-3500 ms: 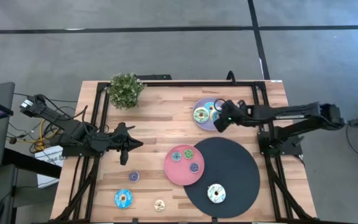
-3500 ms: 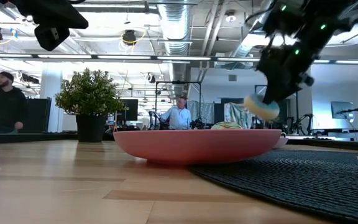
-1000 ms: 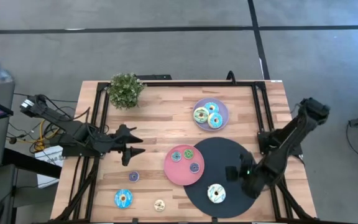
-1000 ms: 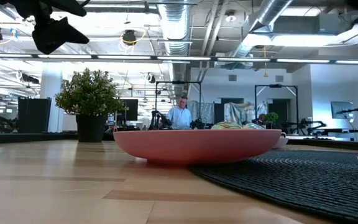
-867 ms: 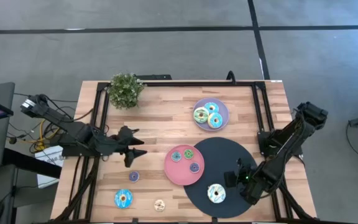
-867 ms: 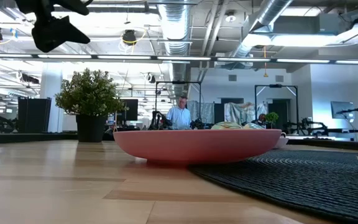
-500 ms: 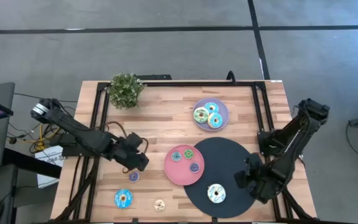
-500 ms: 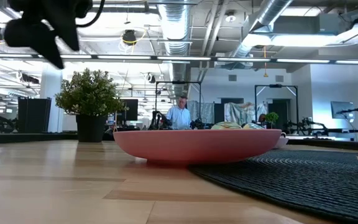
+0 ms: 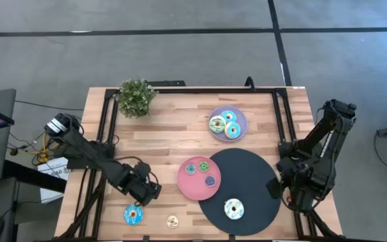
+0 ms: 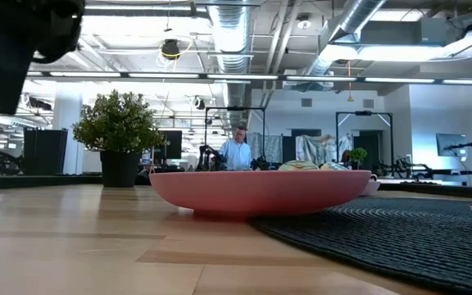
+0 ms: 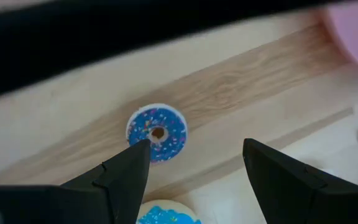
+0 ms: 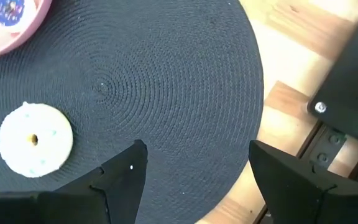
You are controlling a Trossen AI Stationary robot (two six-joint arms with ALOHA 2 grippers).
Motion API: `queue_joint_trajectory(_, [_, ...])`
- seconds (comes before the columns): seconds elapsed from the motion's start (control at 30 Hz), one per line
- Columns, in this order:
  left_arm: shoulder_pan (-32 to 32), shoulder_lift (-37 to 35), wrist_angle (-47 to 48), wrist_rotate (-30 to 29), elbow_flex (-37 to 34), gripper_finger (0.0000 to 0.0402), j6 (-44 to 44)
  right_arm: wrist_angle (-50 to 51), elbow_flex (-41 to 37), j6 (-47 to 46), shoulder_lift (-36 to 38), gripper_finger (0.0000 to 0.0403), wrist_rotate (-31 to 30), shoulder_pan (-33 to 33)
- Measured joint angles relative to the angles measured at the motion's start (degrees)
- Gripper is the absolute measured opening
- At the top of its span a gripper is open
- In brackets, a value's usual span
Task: Pick & Place donuts
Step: Put the small purple donut on the pink plate
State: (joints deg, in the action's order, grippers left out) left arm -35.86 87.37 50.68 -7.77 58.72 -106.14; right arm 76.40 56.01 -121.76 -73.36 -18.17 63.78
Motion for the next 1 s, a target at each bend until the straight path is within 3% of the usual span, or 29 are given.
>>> queue_joint_trajectory(0.27, [-1.39,5.38,-1.22,4.83,0.0,0.025,-2.46,-0.12,0.0,1.76,0.0,0.0269,0.01,-0.03])
queue_joint_trajectory(1.0, [-0.12,6.08,-0.28,2.44,0.0,0.025,-0.43,-1.87,-0.02,1.78,0.0,0.0269,0.03,-0.03])
